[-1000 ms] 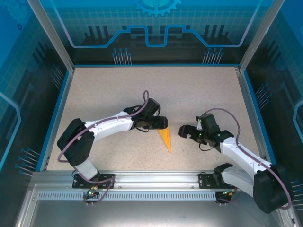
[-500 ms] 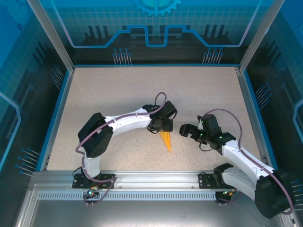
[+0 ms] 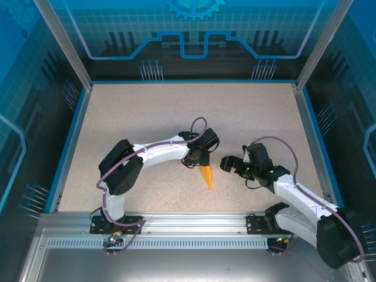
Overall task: Fold a paper plane with a square sheet of paper (pick it up from the middle)
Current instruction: Move a paper plane to the center of the table.
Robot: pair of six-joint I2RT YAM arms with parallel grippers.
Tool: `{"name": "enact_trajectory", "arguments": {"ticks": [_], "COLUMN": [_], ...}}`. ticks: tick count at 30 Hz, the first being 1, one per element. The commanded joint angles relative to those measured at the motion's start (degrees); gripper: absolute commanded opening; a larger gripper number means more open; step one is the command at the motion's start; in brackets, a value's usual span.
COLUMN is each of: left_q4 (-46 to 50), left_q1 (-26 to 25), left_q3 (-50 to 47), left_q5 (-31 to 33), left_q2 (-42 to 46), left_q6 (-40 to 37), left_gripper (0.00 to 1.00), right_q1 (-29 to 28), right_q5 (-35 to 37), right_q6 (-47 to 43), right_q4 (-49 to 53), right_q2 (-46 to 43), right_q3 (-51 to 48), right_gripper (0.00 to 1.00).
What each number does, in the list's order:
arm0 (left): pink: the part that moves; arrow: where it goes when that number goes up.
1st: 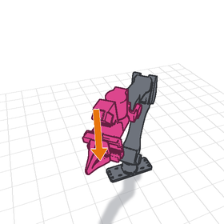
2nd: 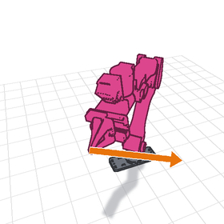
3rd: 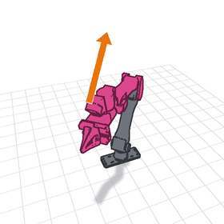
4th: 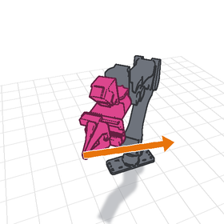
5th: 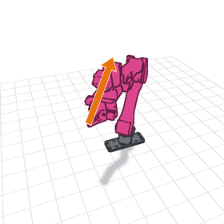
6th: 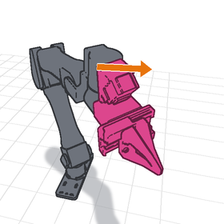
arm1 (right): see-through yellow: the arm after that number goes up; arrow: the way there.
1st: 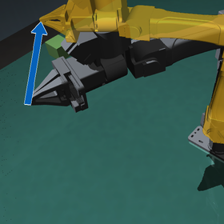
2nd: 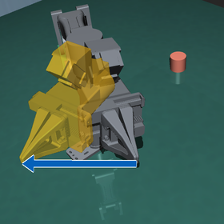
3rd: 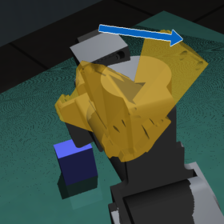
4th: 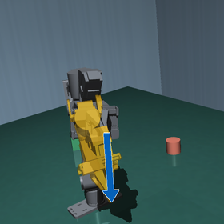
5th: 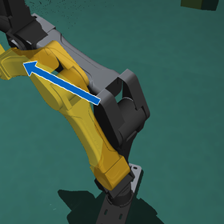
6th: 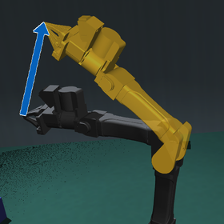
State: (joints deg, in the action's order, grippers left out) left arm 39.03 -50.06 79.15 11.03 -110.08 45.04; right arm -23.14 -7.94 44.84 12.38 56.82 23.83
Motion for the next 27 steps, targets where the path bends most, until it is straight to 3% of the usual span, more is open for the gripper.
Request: {"name": "enact_trajectory", "arguments": {"ticks": [1,8,15,20,27], "left_q4": [-0.16,-2.61,-5.38,-6.27,-6.5], "left_q1": [-0.3,-0.21,-0.16,-0.14,-0.04], "left_q3": [-2.58,-7.23,-10.32,-10.95,-11.29], "left_q5": [1.63,2.48,2.6,2.52,2.58], "left_q2": [3.42,6.8,8.21,8.0,7.84], "left_q6": [0.51,0.74,-0.16,-0.55,-0.75], "left_gripper": [0.47,0.32,0.13,0.11,0.11], "right_q1": [-2.35,-7.12,-10.46,-11.17,-11.58], "right_q5": [-0.63,-1.35,-3.04,-7.21,-8.59], "right_q6": [-0.17,-1.73,-3.36,-4.53,-4.67], "right_q4": [-1.89,-4.86,-7.27,-10.88,-13.27], "right_q2": [2.06,7.96,15.14,18.82,23.1], "right_q3": [0.75,3.1,6.53,7.86,9.47], "right_gripper": [0.99,0.97,0.83,0.72,0.67]}}
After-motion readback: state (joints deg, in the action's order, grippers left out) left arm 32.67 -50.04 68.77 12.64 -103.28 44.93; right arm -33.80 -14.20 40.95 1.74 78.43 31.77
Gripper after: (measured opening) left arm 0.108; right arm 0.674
